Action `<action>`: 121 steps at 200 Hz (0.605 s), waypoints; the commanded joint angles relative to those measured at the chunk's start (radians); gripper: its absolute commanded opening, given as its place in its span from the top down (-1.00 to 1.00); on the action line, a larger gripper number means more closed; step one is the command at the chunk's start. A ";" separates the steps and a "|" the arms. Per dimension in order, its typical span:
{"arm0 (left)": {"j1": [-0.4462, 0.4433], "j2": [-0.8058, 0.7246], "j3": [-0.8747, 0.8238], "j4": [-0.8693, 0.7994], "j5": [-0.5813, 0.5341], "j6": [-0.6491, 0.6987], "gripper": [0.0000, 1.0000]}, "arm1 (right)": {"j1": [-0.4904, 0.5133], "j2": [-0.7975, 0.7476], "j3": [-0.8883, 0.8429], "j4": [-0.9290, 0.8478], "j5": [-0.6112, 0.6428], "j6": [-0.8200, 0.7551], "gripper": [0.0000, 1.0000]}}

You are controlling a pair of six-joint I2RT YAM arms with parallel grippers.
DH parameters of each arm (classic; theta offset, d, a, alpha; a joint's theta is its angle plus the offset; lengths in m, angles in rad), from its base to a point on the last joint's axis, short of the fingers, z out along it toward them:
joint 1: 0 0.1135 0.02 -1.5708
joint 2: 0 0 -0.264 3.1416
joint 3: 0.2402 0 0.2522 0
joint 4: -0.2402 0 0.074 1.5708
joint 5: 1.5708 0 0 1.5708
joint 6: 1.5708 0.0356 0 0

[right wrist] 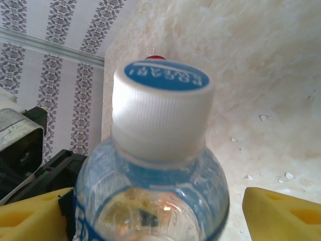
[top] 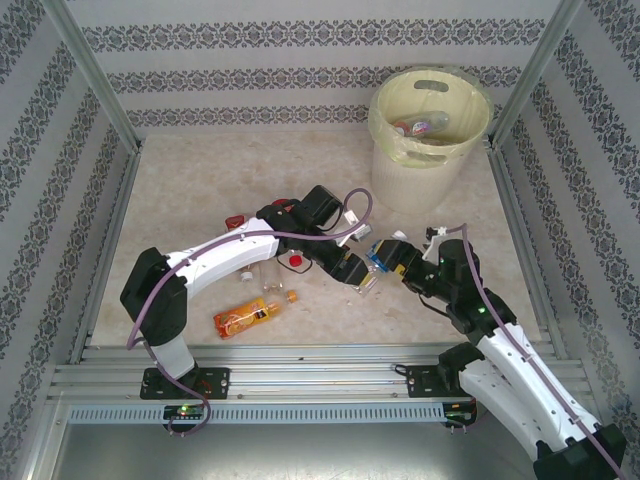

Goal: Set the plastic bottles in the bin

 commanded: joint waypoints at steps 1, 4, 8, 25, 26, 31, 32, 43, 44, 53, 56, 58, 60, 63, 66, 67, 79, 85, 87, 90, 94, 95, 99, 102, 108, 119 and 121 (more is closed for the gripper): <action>0.003 -0.033 -0.008 0.057 0.043 -0.002 -0.16 | -0.011 0.020 -0.015 0.068 -0.033 0.018 -0.64; 0.003 -0.034 -0.008 0.058 0.043 -0.003 -0.16 | -0.011 0.022 -0.015 0.074 -0.035 0.020 -0.63; 0.004 -0.034 -0.009 0.061 0.045 -0.003 -0.17 | -0.011 0.023 -0.015 0.080 -0.038 0.021 -0.62; 0.003 -0.040 -0.018 0.075 0.044 -0.007 -0.18 | -0.009 0.028 -0.014 0.104 -0.046 0.025 -0.58; 0.003 -0.041 -0.019 0.076 0.043 -0.006 -0.18 | -0.008 0.028 -0.014 0.105 -0.047 0.025 -0.57; 0.003 -0.042 -0.020 0.078 0.043 -0.006 -0.18 | -0.008 0.029 -0.012 0.109 -0.045 0.025 -0.54; 0.003 -0.042 -0.020 0.078 0.043 -0.006 -0.18 | -0.008 0.029 -0.011 0.109 -0.044 0.026 -0.53; 0.003 -0.043 -0.021 0.078 0.038 -0.005 -0.18 | -0.006 0.031 -0.006 0.110 -0.045 0.024 -0.44; 0.003 -0.043 -0.020 0.078 0.037 -0.005 -0.18 | -0.007 0.032 -0.005 0.110 -0.045 0.024 -0.43; 0.003 -0.042 -0.020 0.076 0.031 -0.005 -0.19 | -0.006 0.032 -0.001 0.107 -0.044 0.022 -0.38; 0.003 -0.042 -0.020 0.076 0.029 -0.004 -0.20 | -0.006 0.031 0.001 0.107 -0.044 0.023 -0.36; 0.003 -0.042 -0.020 0.075 0.028 -0.003 -0.21 | -0.006 0.030 0.001 0.107 -0.044 0.022 -0.36; 0.003 -0.042 -0.021 0.074 0.027 -0.003 -0.21 | -0.006 0.031 0.002 0.107 -0.043 0.022 -0.35; 0.003 -0.042 -0.022 0.076 0.026 -0.002 -0.22 | -0.005 0.030 0.005 0.105 -0.042 0.020 -0.32; 0.004 -0.043 -0.022 0.077 0.024 -0.001 -0.23 | -0.005 0.029 0.006 0.103 -0.042 0.019 -0.30; 0.004 -0.043 -0.023 0.077 0.024 -0.001 -0.23 | -0.005 0.028 0.006 0.103 -0.042 0.018 -0.30; 0.003 -0.049 -0.028 0.088 0.023 -0.002 -0.27 | -0.005 0.025 0.020 0.088 -0.038 0.010 -0.23; 0.003 -0.056 -0.034 0.098 0.023 -0.002 -0.32 | -0.005 0.022 0.029 0.075 -0.034 0.001 -0.19; 0.003 -0.059 -0.037 0.104 0.022 -0.001 -0.35 | -0.005 0.022 0.033 0.071 -0.033 -0.002 -0.19; 0.003 -0.064 -0.041 0.113 0.019 -0.002 -0.39 | -0.005 0.022 0.039 0.063 -0.032 -0.007 -0.17; 0.003 -0.072 -0.050 0.123 0.016 -0.002 -0.45 | -0.004 0.021 0.048 0.049 -0.027 -0.015 -0.16; 0.003 -0.075 -0.052 0.128 0.015 -0.002 -0.47 | -0.005 0.020 0.050 0.046 -0.025 -0.017 -0.16; 0.003 -0.084 -0.062 0.140 0.011 -0.001 -0.54 | -0.005 0.019 0.059 0.033 -0.021 -0.025 -0.15; 0.003 -0.093 -0.070 0.155 0.007 -0.001 -0.59 | -0.005 0.019 0.066 0.023 -0.016 -0.032 -0.15; 0.004 -0.108 -0.084 0.178 0.001 -0.002 -0.66 | -0.005 0.016 0.083 0.001 -0.008 -0.048 -0.14; 0.005 -0.134 -0.107 0.212 -0.015 -0.006 -0.91 | -0.005 0.013 0.118 -0.041 0.009 -0.078 -0.14; 0.006 -0.139 -0.111 0.218 -0.017 -0.008 -0.97 | -0.005 0.014 0.124 -0.048 0.011 -0.084 -0.14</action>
